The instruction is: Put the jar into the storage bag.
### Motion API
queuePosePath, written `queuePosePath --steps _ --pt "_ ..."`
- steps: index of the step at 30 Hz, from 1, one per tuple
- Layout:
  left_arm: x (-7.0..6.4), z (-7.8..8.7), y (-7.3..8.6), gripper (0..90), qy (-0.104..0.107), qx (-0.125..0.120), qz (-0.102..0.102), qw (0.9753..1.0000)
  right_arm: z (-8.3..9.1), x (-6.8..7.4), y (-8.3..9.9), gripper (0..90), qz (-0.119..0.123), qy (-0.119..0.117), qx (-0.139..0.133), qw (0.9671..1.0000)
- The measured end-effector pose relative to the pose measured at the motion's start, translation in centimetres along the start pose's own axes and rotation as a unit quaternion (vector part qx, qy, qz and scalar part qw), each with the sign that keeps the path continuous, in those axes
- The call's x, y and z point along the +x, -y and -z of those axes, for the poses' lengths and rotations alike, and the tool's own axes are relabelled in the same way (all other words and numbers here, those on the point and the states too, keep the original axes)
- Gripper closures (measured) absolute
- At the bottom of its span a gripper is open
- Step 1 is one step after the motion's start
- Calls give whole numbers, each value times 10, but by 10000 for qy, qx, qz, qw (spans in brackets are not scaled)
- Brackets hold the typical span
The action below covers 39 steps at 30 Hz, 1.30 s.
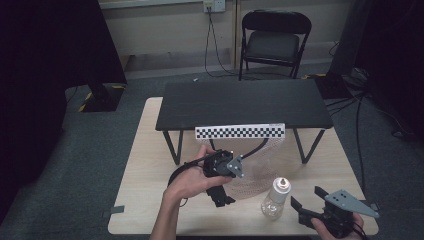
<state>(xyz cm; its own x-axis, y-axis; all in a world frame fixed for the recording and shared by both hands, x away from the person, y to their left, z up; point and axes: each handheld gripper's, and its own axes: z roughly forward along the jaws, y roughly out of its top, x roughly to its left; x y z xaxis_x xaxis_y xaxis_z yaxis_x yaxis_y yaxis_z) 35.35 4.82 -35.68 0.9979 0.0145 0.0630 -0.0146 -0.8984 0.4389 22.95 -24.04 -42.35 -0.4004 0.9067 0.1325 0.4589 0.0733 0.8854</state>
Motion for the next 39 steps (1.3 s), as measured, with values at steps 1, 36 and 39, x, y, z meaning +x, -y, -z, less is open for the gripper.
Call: queuePosePath --steps 1,36,39 --pt "0 0 0 4 5 9 -4 10000 0 4 -1 140 42 -78 -9 10000" --pt "1 -2 -1 4 35 72 -54 10000 -45 25 1 462 431 -343 -115 9984" --pt "1 -2 -2 4 40 91 -51 9999 -43 20 -1 463 238 -415 -97 9988"
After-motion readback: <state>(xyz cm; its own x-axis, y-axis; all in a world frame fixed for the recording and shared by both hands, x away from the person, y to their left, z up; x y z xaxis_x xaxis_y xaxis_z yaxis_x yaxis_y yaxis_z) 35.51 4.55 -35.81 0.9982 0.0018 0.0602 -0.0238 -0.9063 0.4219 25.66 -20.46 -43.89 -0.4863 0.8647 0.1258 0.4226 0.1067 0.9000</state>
